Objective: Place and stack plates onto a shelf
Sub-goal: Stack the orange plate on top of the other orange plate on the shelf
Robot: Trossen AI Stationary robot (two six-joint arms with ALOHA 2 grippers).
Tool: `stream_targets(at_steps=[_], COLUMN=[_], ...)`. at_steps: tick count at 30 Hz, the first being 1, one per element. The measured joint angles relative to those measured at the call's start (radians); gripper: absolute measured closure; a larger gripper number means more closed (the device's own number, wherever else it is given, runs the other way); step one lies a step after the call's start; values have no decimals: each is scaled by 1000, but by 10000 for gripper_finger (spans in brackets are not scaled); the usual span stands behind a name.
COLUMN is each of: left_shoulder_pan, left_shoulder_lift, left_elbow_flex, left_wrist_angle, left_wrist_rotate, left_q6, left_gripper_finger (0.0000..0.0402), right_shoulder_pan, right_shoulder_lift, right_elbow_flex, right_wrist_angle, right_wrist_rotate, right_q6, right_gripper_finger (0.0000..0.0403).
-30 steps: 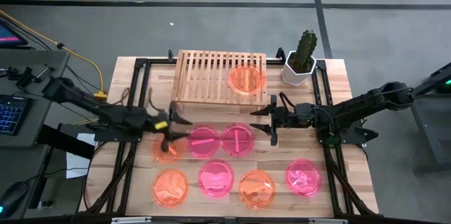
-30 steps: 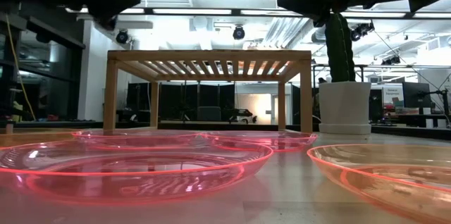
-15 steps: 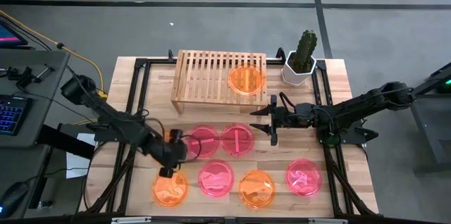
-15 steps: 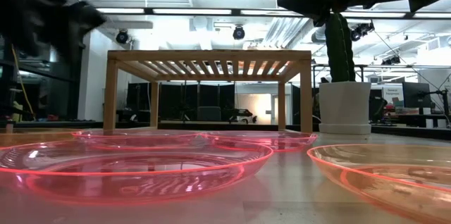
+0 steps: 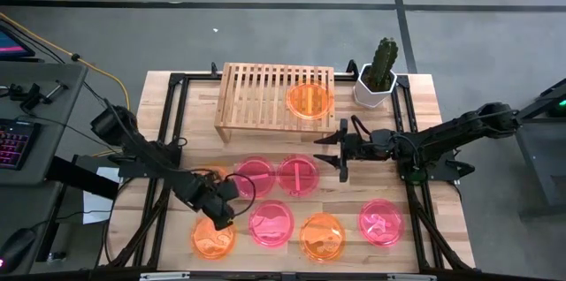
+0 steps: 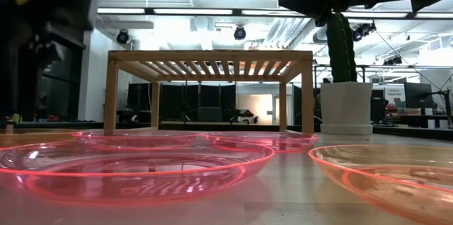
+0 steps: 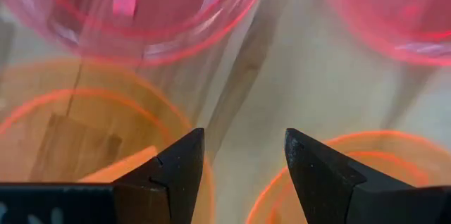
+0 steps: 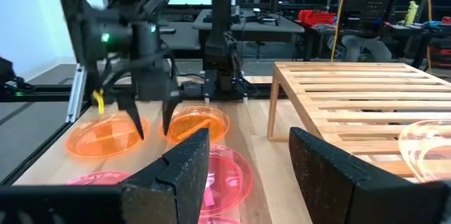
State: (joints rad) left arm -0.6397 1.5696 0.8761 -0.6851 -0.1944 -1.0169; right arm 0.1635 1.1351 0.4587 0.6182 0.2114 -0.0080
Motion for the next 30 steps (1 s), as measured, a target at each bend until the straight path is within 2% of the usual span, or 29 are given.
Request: stream_targets(at_steps=[6, 14, 22, 26, 30], left_shoulder_pan=[38, 71, 71, 71, 71], left_shoulder_lift=[67, 98, 103, 102, 102], left_elbow_flex=[-1, -1, 0, 0, -1], left_wrist_angle=[-16, -50, -120, -120, -131], left_wrist_rotate=[-23, -51, -40, -23, -19], left_q6=[-11, -12, -104, -117, -116], left_gripper_finger=[213, 213, 217, 244, 290], right_shoulder_pan=[0, 0, 0, 0, 0], right_shoulder_lift=[0, 0, 0, 0, 0], right_elbow_flex=[0, 0, 0, 0, 0], right_wrist_angle=[0, 0, -8, -8, -8], right_wrist_rotate=[53, 55, 55, 55, 55], right_q6=[0, 3, 10, 11, 11], right_gripper_finger=[217, 217, 217, 217, 217])
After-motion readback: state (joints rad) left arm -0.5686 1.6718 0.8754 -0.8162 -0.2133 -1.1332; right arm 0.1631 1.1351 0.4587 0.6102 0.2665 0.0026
